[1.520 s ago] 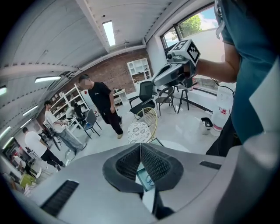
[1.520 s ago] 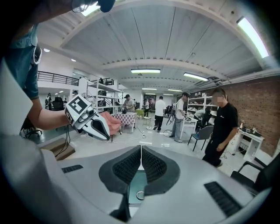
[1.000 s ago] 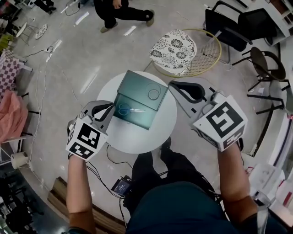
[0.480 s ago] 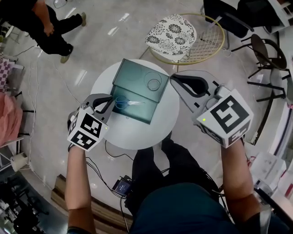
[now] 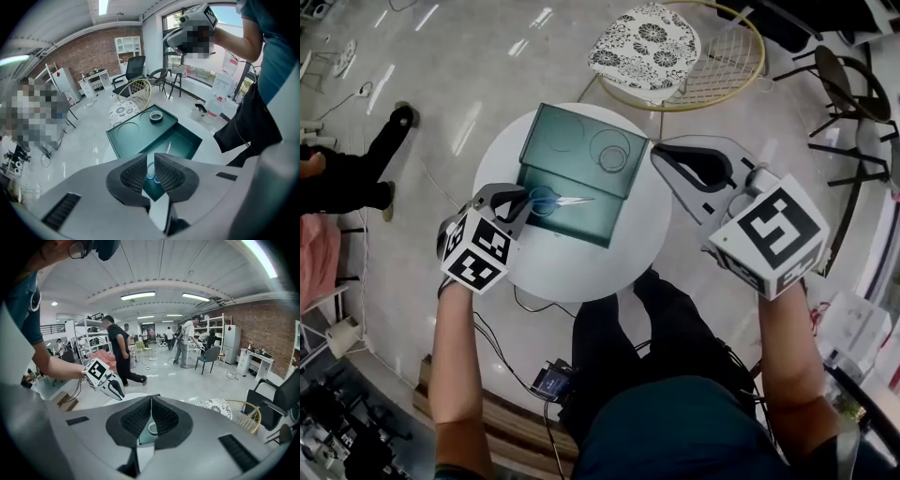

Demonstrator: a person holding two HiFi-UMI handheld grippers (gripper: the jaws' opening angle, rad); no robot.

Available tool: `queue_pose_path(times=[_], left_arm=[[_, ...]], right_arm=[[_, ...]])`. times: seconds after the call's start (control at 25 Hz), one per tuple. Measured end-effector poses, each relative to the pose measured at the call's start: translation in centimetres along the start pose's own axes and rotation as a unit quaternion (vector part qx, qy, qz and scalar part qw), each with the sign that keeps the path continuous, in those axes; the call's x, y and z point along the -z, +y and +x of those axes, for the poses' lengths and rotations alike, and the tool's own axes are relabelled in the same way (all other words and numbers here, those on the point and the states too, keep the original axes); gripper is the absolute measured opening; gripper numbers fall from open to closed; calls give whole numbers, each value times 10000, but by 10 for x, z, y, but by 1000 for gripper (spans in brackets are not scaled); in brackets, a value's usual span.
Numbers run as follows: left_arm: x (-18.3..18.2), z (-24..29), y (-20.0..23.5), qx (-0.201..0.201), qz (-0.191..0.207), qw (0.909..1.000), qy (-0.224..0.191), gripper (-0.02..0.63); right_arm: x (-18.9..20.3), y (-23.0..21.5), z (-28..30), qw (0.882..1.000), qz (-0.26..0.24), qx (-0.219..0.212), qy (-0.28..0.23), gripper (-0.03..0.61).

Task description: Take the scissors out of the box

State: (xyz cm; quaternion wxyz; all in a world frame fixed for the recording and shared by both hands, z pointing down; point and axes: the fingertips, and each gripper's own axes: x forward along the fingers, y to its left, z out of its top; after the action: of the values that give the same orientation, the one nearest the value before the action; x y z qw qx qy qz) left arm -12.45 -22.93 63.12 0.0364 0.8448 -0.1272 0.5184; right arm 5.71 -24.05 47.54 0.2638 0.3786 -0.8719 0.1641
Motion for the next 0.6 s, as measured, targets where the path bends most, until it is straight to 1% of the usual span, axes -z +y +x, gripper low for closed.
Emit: queue_pose_path(times=[0.16, 0.4, 0.6], left_arm=[[14, 27, -1, 191, 137, 9995, 195, 78], [37, 63, -7, 421, 481, 9962, 596, 137], [57, 86, -12, 603, 842, 9901, 944, 144]], right_arm=[[13, -5, 11, 10000, 89, 6, -12, 38], [33, -10, 22, 9997, 235, 11, 63, 38], [48, -12, 34, 9993, 340, -15, 135, 38]])
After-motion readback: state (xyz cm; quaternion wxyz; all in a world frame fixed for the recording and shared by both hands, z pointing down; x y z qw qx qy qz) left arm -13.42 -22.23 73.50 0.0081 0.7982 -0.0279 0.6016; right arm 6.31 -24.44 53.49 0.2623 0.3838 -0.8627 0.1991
